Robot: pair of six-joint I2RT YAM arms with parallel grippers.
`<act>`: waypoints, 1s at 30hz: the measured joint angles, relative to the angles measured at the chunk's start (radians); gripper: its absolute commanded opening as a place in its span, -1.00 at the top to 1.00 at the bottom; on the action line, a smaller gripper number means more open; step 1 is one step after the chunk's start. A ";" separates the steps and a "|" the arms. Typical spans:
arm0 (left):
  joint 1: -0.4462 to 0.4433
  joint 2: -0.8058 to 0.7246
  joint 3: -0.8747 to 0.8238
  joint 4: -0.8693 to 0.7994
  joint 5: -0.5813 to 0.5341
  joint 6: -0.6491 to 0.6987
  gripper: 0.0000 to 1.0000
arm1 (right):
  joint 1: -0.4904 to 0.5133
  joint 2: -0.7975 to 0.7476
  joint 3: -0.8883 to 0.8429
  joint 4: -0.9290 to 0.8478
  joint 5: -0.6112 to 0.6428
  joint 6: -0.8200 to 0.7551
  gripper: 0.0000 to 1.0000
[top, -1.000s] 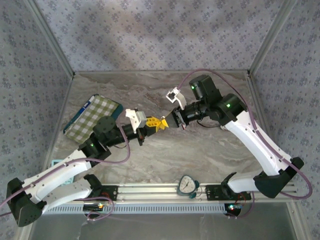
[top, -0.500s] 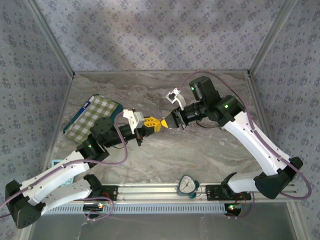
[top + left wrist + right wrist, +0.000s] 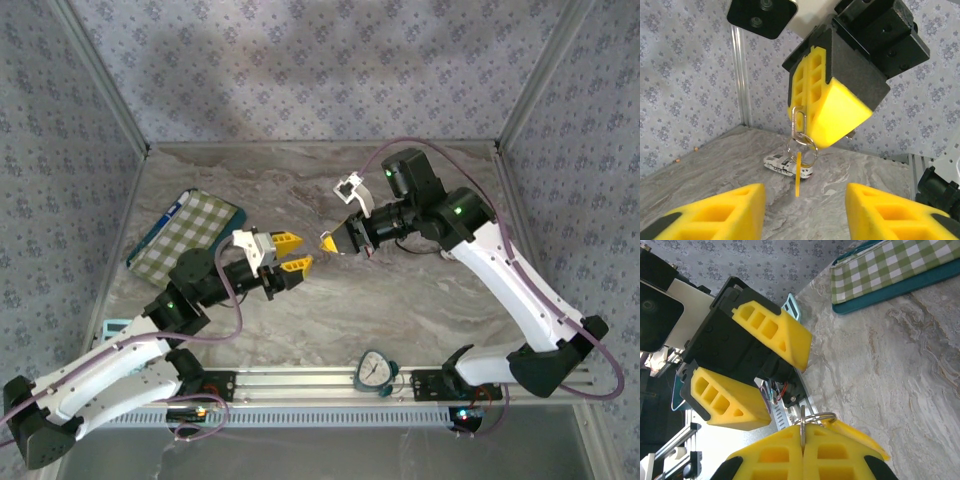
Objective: Remove the keys from the keyring
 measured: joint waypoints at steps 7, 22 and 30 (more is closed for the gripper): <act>0.000 0.001 0.000 0.001 -0.004 -0.001 -0.14 | 0.000 0.001 0.015 -0.007 0.000 -0.004 1.00; 0.000 0.129 -0.010 0.163 -0.021 0.111 -0.40 | 0.010 0.013 0.028 -0.004 -0.019 0.010 1.00; 0.000 0.197 0.001 0.224 -0.006 0.178 -0.39 | 0.010 0.013 0.028 0.048 -0.070 0.048 1.00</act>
